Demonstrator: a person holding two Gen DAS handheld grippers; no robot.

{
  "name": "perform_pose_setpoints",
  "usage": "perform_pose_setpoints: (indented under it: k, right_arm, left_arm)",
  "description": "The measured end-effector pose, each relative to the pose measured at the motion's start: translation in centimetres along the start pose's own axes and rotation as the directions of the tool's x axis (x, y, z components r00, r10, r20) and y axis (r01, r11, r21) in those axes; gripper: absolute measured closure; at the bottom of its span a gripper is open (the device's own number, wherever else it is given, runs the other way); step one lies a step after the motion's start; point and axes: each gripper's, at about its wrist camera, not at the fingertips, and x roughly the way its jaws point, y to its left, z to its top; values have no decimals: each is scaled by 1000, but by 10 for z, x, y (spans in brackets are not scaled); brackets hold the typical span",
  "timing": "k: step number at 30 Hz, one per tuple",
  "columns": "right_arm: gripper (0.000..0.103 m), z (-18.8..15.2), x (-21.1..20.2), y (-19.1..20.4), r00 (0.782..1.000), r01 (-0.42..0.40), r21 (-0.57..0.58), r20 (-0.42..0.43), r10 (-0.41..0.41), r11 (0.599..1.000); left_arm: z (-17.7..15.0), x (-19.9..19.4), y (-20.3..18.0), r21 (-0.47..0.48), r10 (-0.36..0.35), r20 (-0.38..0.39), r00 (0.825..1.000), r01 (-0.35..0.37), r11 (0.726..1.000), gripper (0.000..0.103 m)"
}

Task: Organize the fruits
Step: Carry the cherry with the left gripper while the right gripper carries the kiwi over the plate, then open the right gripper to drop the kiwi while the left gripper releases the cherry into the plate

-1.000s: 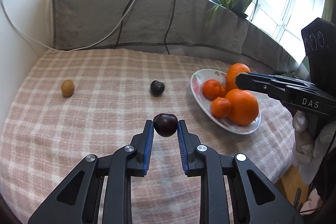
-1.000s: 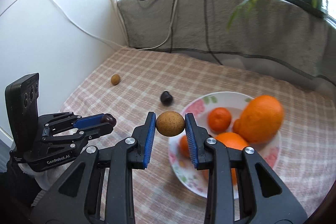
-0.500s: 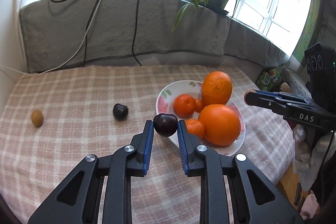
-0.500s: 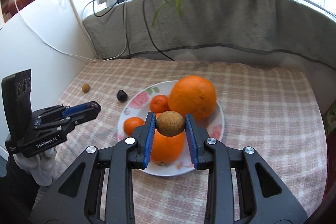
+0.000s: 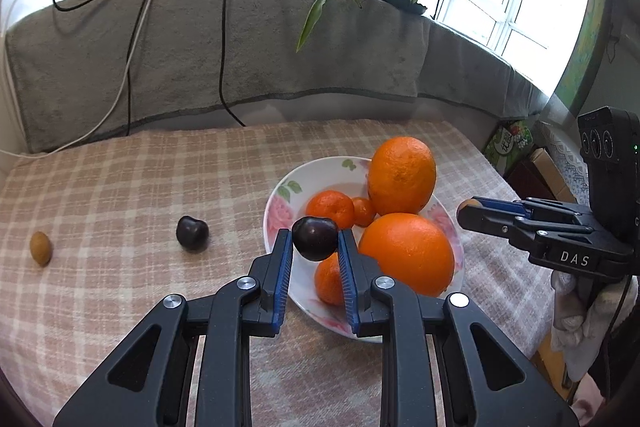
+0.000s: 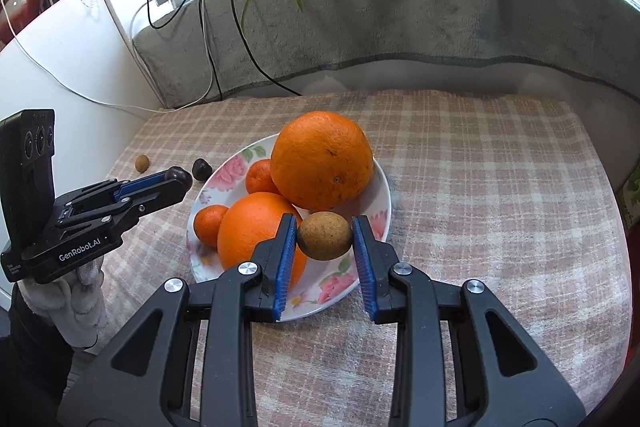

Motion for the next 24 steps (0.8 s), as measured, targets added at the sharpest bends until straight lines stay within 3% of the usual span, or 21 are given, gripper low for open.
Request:
perform_pose_setpoints:
  k: [18, 24]
  right_arm:
    - [73, 1, 5, 6, 1000, -26, -8, -10, 26, 1000]
    - [67, 1, 5, 7, 1000, -29, -10, -11, 29, 1000]
  left_arm:
    - [5, 4, -6, 22, -12, -3, 1000, 12, 1000, 81]
    - [7, 3, -6, 25, -17, 1, 1000, 17, 1000, 80]
